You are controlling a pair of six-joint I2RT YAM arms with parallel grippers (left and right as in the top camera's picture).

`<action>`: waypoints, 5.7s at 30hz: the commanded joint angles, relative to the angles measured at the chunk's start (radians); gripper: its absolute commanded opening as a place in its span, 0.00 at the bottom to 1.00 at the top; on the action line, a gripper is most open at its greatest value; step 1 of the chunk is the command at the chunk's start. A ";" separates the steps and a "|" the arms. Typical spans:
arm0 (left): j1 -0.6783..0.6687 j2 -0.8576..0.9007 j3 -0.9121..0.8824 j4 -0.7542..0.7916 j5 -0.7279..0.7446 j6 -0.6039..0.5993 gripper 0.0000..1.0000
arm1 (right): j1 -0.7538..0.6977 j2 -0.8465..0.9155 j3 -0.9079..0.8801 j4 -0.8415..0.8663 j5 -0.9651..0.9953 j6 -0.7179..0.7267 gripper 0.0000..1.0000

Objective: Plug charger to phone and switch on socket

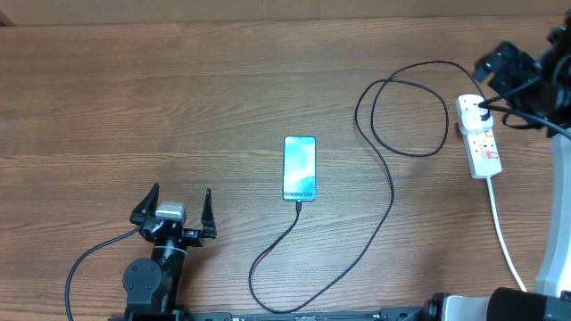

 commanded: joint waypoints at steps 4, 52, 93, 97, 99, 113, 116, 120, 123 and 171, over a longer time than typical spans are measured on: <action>0.004 -0.012 -0.004 -0.003 -0.003 0.012 0.99 | 0.090 -0.062 -0.004 0.079 0.007 0.000 1.00; 0.004 -0.012 -0.004 -0.003 -0.003 0.012 0.99 | 0.135 -0.711 -0.964 0.935 -0.080 -0.050 1.00; 0.004 -0.012 -0.004 -0.003 -0.003 0.012 0.99 | 0.197 -1.281 -1.606 1.212 0.006 -0.061 1.00; 0.004 -0.012 -0.003 -0.003 -0.003 0.012 0.99 | 0.220 -1.323 -1.636 1.212 0.029 -0.066 1.00; 0.004 -0.012 -0.003 -0.003 -0.003 0.012 0.99 | 0.222 -1.350 -1.647 1.199 0.029 -0.069 1.00; 0.004 -0.012 -0.003 -0.003 -0.003 0.012 0.99 | 0.232 -1.524 -1.698 1.035 0.024 -0.113 1.00; 0.004 -0.012 -0.003 -0.003 -0.003 0.012 0.99 | 0.239 -1.524 -1.697 1.035 0.026 -0.114 1.00; 0.004 -0.012 -0.003 -0.003 -0.003 0.012 0.99 | 0.239 -1.524 -1.697 1.033 0.025 -0.136 1.00; 0.004 -0.012 -0.004 -0.003 -0.003 0.012 0.99 | 0.239 -1.524 -1.697 1.032 0.030 -0.140 1.00; 0.004 -0.012 -0.003 -0.003 -0.003 0.012 0.99 | 0.272 -1.524 -1.697 1.031 0.044 -0.480 1.00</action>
